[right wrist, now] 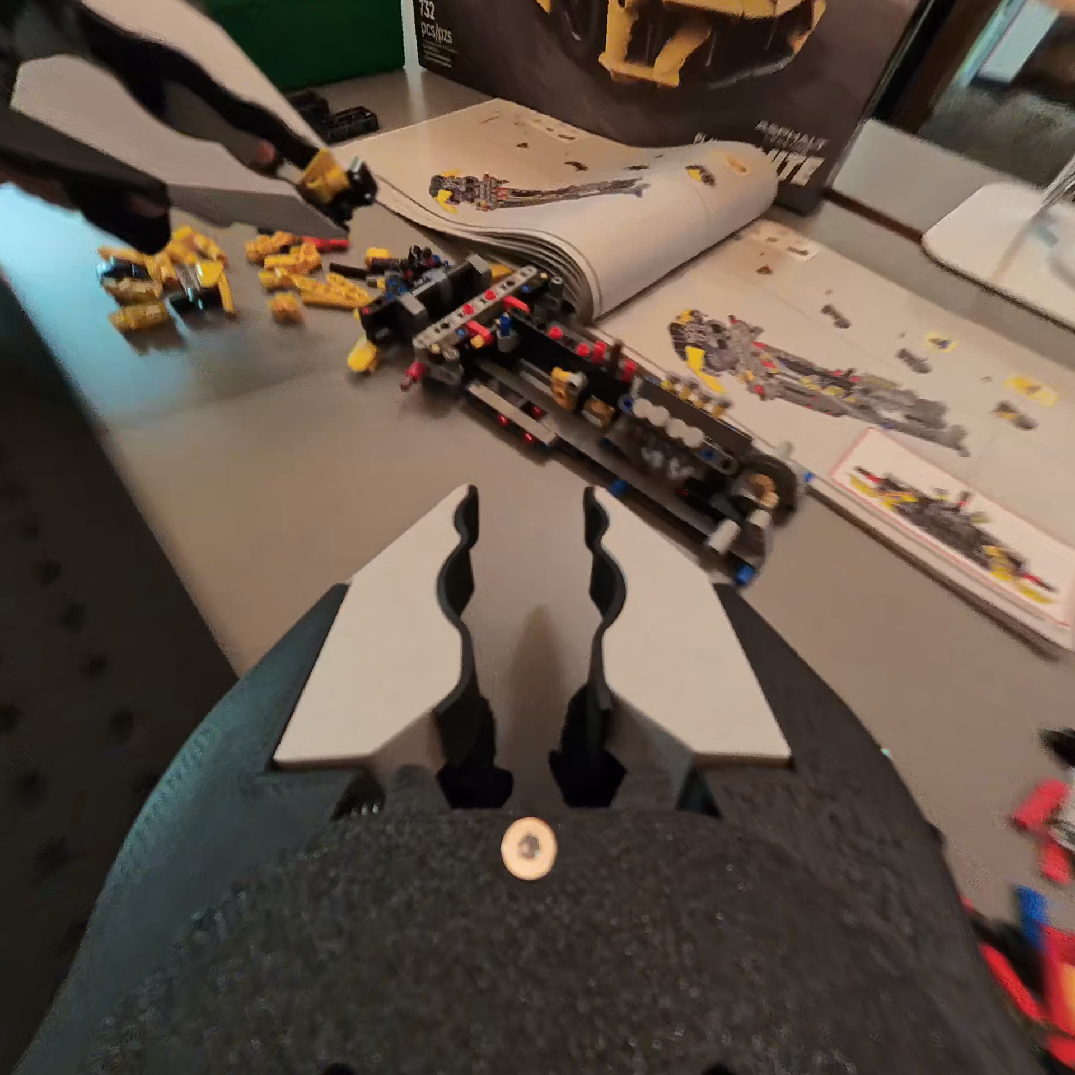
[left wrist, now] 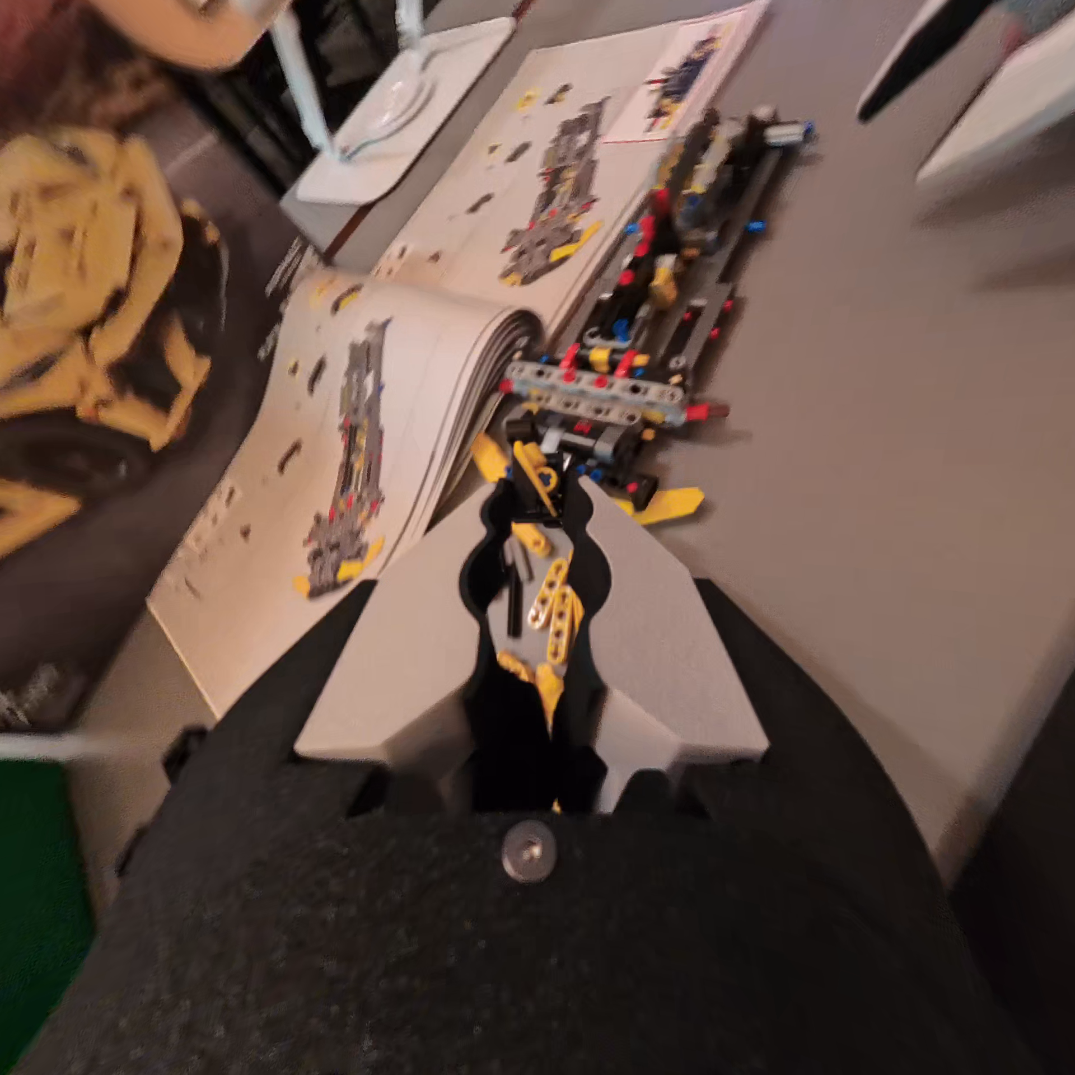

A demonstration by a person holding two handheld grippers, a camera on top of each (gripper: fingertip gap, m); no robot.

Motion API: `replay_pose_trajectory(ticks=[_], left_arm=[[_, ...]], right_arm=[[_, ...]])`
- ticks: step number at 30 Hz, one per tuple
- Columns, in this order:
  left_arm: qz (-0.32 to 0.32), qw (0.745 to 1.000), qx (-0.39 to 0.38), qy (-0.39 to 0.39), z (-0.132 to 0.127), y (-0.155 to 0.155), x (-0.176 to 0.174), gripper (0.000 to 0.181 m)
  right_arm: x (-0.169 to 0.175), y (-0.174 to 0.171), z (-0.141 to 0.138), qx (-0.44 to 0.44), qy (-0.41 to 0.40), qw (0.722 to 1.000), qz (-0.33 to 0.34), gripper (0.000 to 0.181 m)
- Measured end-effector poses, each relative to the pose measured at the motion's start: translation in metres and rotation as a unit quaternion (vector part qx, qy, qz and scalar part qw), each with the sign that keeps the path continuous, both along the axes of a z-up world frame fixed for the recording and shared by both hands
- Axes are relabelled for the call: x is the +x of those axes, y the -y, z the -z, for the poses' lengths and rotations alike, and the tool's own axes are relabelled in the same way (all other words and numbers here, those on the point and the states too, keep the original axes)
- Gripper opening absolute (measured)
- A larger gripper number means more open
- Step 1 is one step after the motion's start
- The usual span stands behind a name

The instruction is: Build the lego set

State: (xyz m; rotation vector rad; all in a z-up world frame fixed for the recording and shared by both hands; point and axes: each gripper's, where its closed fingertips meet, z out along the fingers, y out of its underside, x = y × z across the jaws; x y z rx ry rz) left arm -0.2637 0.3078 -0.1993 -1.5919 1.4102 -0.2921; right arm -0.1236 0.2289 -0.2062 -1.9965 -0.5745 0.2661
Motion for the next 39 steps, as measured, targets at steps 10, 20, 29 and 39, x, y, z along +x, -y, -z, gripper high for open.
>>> replay_pose_trajectory(ticks=[10,20,29,39], left_arm=[[-0.083,0.993,-0.008,0.082,-0.003,-0.015,-0.03,0.016],[-0.096,0.989,-0.044,0.101,0.001,-0.019,-0.039,0.015],[-0.071,0.995,0.04,0.049,0.001,-0.013,-0.036,0.015],[0.023,0.994,0.098,0.046,-0.008,0.02,-0.011,0.015]], right_arm=[[-0.089,-0.059,0.018,-0.145,-0.055,0.988,0.022,0.047],[-0.09,-0.068,0.032,-0.143,-0.024,0.986,0.077,0.03],[-0.065,-0.004,0.017,-0.159,0.027,0.984,-0.076,0.023],[-0.001,0.05,0.028,-0.108,0.044,0.936,-0.334,0.019]])
